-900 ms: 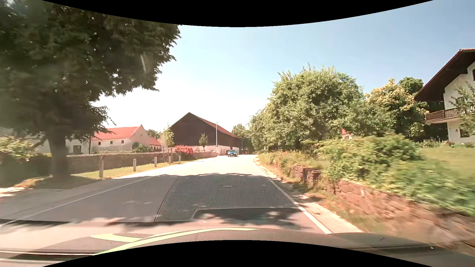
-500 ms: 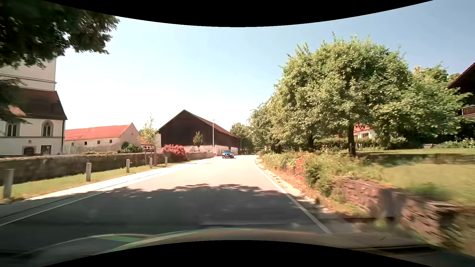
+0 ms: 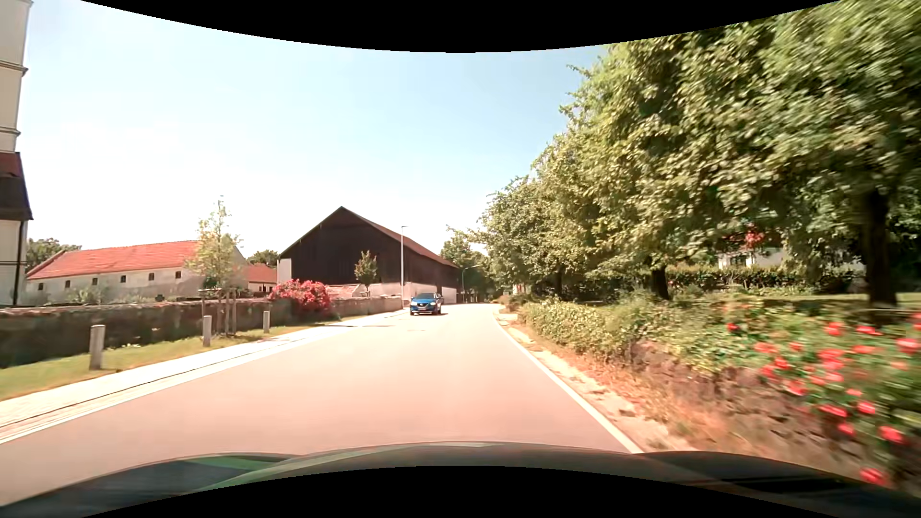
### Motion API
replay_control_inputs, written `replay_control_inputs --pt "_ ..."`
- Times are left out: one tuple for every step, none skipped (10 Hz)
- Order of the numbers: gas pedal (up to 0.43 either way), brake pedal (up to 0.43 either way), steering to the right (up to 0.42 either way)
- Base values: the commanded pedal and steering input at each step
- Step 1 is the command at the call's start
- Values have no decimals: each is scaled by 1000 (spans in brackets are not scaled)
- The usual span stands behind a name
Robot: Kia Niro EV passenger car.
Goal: Follow the waypoints while adhering to traffic rules and regulations
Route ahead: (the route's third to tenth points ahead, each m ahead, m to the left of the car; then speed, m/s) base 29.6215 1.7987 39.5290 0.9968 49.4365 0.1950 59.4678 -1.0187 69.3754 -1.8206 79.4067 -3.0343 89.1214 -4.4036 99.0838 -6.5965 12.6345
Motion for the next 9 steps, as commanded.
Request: replay_control_inputs --pt "0 0 8" --pt "0 0 9" --pt "0 0 8" --pt "0 0 8" --pt "0 0 8" --pt "0 0 9" --pt "0 0 8" --pt "0 0 8" --pt "0 0 7"
